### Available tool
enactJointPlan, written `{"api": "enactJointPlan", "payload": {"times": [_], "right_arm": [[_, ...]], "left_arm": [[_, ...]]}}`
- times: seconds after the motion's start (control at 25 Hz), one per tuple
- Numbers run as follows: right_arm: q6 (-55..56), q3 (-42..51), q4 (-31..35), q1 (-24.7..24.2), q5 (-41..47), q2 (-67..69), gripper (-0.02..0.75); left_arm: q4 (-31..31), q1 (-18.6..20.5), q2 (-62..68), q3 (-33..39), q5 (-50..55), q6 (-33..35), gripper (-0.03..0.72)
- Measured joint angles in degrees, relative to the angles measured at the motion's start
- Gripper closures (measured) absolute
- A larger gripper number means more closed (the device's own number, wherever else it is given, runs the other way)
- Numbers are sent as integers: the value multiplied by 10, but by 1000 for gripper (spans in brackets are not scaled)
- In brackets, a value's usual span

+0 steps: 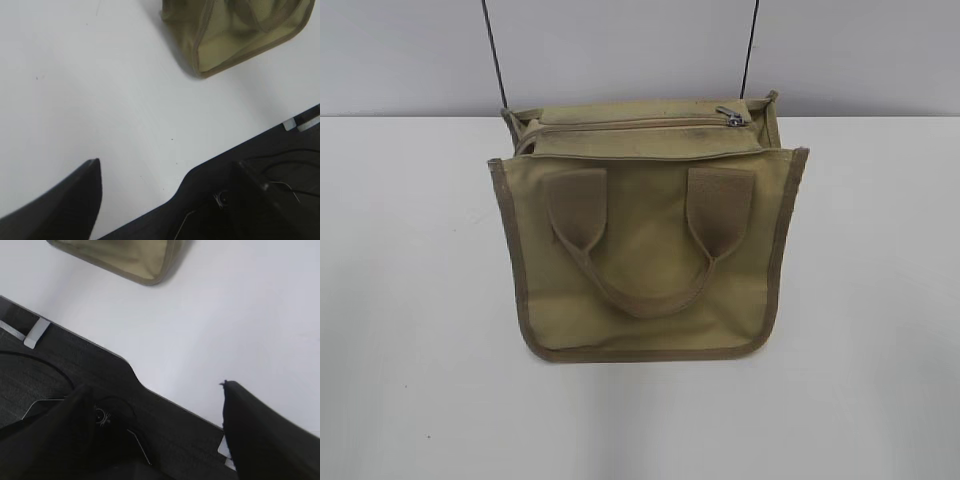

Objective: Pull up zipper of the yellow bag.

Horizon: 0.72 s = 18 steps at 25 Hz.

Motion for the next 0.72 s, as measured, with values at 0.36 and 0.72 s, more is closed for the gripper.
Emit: {"api": "enactJointPlan", "payload": {"times": [0.36, 0.72], "right_arm": [[1, 82, -12, 0, 1, -101, 154], [1, 102, -12, 0, -56, -102, 154]], "left_arm": [[-27, 0, -152, 104, -20, 48, 135], [-67, 0, -155, 118, -50, 82, 141]]}}
